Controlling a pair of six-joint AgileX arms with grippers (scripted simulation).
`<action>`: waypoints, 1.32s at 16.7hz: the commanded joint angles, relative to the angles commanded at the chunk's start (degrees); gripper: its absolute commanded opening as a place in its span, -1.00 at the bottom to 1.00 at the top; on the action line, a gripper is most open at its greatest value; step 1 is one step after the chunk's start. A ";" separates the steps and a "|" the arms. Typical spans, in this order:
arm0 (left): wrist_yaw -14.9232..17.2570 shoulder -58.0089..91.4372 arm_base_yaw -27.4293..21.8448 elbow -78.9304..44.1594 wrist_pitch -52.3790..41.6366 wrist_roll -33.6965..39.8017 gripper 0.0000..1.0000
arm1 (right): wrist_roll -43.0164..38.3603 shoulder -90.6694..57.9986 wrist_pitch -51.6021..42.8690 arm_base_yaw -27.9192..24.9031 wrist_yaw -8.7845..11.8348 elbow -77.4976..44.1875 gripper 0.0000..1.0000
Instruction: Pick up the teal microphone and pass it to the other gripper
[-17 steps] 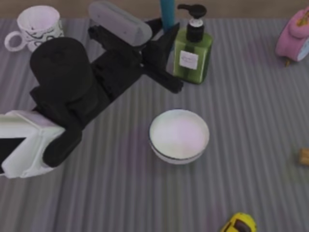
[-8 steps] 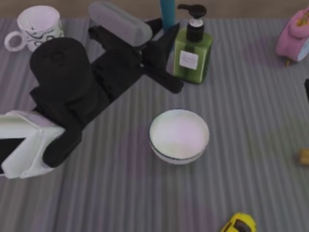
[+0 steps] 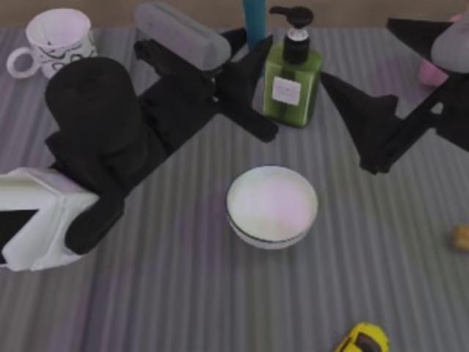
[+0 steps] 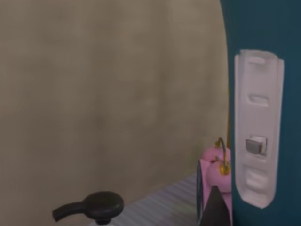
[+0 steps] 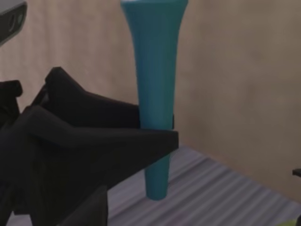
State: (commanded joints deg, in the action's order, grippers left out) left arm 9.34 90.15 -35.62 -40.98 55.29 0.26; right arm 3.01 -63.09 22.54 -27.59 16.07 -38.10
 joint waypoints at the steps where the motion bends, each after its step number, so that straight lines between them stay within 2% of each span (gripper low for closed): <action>1: 0.00 0.00 0.00 0.00 0.00 0.00 -1.00 | 0.12 -2.39 0.98 -1.11 0.65 -1.60 1.00; 4: 0.00 0.00 0.00 0.00 0.00 0.00 -1.00 | 0.37 -6.46 2.75 -3.08 1.81 -4.47 1.00; 11: 0.00 0.00 0.00 0.00 0.00 0.00 -1.00 | 0.35 -7.42 2.99 -3.29 1.60 -5.30 1.00; 19: 0.00 0.00 0.00 0.00 0.00 0.00 -1.00 | 0.21 -26.83 6.90 -7.58 -2.82 -20.43 1.00; 22: 0.00 0.00 0.00 0.00 0.00 0.00 -1.00 | 0.17 -29.18 7.35 -8.23 -3.51 -22.62 1.00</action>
State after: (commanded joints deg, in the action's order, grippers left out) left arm 9.34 90.15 -35.62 -40.98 55.29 0.26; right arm 3.18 -92.27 29.89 -35.82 12.57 -60.72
